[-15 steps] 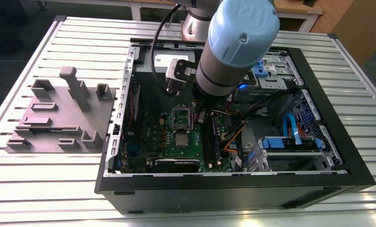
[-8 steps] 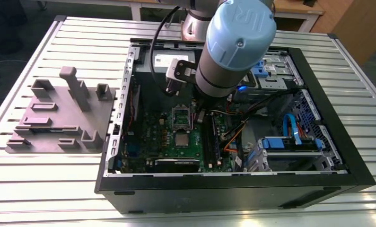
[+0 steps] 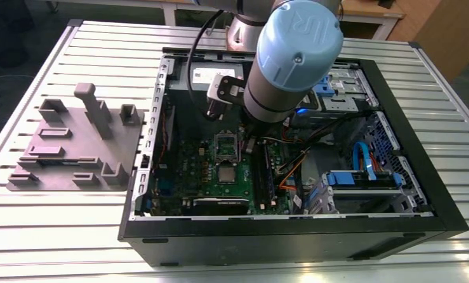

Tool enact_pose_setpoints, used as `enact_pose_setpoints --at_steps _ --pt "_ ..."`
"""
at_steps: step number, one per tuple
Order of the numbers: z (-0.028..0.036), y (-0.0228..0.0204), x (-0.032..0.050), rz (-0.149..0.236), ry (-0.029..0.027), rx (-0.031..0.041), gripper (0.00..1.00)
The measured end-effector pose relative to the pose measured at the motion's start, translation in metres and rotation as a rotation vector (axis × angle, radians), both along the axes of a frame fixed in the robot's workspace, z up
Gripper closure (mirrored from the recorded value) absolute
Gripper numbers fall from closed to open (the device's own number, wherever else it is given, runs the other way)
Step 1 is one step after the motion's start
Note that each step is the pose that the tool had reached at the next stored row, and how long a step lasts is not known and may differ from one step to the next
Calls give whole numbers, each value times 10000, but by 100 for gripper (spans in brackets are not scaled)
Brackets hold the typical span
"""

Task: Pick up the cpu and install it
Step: 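Close the cpu cover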

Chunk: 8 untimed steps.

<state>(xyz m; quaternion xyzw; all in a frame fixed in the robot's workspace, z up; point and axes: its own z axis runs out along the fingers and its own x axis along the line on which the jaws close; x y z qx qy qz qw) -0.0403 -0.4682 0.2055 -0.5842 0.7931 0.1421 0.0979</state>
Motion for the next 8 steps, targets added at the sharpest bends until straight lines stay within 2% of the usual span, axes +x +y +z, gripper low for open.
enact_pose_setpoints --at_steps 6,8 --pt "-15 5 0 -408 7 5 90" --pt "-22 5 0 -377 9 55 90"
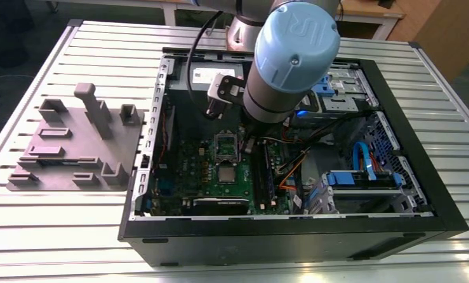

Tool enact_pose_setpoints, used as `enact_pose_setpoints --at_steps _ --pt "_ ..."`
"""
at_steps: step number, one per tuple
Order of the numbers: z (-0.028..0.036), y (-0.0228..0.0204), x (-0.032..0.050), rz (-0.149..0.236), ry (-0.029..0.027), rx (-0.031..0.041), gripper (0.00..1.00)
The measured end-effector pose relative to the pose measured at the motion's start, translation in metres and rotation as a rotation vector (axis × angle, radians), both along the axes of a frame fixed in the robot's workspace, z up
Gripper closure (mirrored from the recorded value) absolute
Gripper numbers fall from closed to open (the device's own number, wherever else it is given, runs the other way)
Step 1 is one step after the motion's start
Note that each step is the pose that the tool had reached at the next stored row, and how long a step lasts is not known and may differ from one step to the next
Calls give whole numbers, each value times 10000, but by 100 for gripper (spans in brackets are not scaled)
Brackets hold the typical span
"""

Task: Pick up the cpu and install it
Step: 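Close the cpu cover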

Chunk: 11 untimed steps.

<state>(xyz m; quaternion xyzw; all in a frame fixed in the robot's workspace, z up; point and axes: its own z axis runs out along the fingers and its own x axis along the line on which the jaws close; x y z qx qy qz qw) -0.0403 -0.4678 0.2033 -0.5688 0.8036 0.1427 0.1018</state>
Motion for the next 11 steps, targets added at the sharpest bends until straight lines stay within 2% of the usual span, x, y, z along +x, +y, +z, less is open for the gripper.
enact_pose_setpoints --at_steps 4,6,8,11 --pt "-9 0 0 482 1 17 90" --pt "-11 0 -1 494 1 17 90" --pt "-13 0 0 334 1 18 90" --pt "-17 2 0 -131 0 21 90"
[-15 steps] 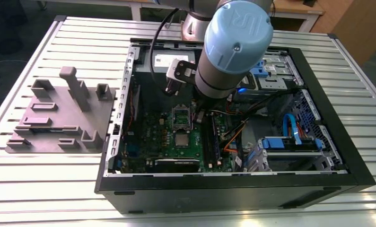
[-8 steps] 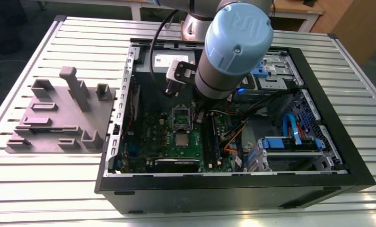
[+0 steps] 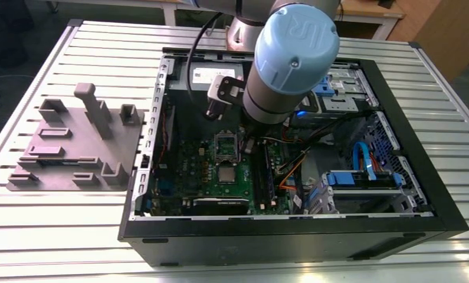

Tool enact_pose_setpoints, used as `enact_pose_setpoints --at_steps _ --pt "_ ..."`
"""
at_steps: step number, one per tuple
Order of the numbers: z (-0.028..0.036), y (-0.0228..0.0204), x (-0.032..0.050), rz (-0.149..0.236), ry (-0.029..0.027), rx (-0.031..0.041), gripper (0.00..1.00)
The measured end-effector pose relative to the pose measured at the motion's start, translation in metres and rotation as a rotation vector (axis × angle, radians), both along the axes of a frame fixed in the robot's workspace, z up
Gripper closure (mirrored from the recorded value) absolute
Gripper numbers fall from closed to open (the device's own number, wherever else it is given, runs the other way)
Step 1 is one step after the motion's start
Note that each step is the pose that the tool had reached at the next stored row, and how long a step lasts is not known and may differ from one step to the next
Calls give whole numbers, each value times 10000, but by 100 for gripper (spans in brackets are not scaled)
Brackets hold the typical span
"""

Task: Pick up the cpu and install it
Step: 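Close the cpu cover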

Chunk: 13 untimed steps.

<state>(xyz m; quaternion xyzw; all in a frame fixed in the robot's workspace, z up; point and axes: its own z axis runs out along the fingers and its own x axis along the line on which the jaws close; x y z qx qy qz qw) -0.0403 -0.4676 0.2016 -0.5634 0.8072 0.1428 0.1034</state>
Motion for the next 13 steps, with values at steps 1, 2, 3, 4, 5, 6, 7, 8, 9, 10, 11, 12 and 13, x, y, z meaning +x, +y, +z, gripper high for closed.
enact_pose_setpoints --at_steps 1,2,3,4,5,6,7,8,9,10,11,12,13 --pt "-1 1 -1 -99 0 0 90" --pt "-1 3 -2 -128 0 -1 90" --pt "-1 4 -6 -138 0 0 90" --pt "-1 4 -11 -145 0 -2 90" --pt "0 5 -17 -159 1 -2 90" --pt "0 6 -25 -192 0 -3 90" --pt "-1 8 -35 -244 0 -2 90" --pt "-1 10 -41 -298 0 -1 90" --pt "-1 14 -45 -373 0 -1 90" --pt "-2 16 -48 -455 0 -1 90" --pt "-2 18 -50 -542 0 -2 90" --pt "-2 21 -53 -629 0 -2 90" --pt "-3 24 -59 -709 0 -1 90"
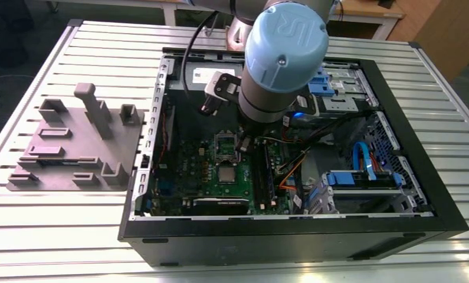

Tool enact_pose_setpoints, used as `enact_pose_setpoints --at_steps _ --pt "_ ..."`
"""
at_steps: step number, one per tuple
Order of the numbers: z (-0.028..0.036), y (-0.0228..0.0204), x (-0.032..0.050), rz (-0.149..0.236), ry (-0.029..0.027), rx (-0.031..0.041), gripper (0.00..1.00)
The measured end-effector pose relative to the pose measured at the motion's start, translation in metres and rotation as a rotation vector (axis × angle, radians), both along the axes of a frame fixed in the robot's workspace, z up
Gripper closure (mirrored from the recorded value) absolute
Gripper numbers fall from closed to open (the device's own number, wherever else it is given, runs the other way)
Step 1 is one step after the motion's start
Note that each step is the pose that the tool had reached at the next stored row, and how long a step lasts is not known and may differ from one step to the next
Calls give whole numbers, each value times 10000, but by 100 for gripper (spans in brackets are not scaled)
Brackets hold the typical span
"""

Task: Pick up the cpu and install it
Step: 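Close the cpu cover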

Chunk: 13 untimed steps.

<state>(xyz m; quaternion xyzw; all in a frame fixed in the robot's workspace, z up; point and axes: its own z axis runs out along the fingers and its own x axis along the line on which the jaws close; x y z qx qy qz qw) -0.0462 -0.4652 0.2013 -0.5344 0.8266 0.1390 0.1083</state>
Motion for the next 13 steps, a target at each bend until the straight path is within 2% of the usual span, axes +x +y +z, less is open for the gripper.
enact_pose_setpoints --at_steps 3,10,13 --pt "-3 5 -30 -57 -1 1 90" --pt "-16 43 -38 -120 0 0 90" --pt "-25 46 -52 -121 1 -1 90"
